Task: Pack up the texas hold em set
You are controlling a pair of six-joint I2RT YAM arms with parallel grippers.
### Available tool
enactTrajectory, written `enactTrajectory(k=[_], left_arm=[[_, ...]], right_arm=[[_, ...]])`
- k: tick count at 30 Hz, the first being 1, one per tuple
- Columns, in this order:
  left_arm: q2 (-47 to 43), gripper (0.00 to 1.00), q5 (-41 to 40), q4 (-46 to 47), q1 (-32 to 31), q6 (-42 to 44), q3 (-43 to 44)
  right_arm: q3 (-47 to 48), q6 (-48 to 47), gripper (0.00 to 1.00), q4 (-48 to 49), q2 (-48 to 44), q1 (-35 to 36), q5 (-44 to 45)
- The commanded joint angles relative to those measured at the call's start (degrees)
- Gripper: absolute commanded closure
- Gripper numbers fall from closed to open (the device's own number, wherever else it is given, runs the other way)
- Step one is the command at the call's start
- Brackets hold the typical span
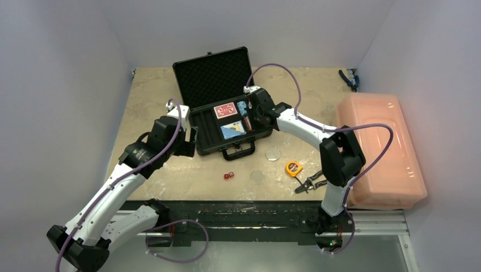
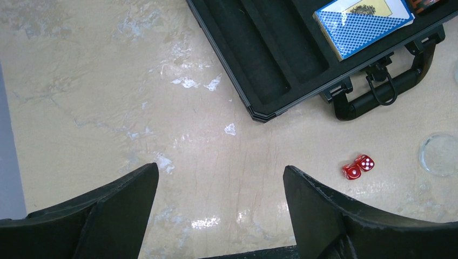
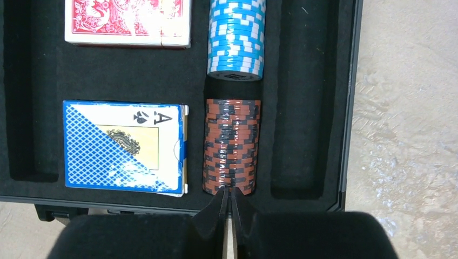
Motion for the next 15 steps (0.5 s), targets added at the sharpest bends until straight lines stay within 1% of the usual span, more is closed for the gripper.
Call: enactTrajectory(k=[1,6,15], left_arm=[[-0.02,0.15,0.20,0.80,0.23,1.39,1.93],[0.07,0.15,0.36,0.82,0.18,1.43,1.97],[0.15,0.15,0.20,0.77,0.18,1.43,1.89]], right_arm=[[-1.28,1.04,0.95,1.94,-1.59,-0.20,-1.04],[-1.57,1.27,0.97,2.34,-0.67,-0.17,-1.46],[0.94,1.36,0.98,1.69,2.20,-0.14,-1.64]])
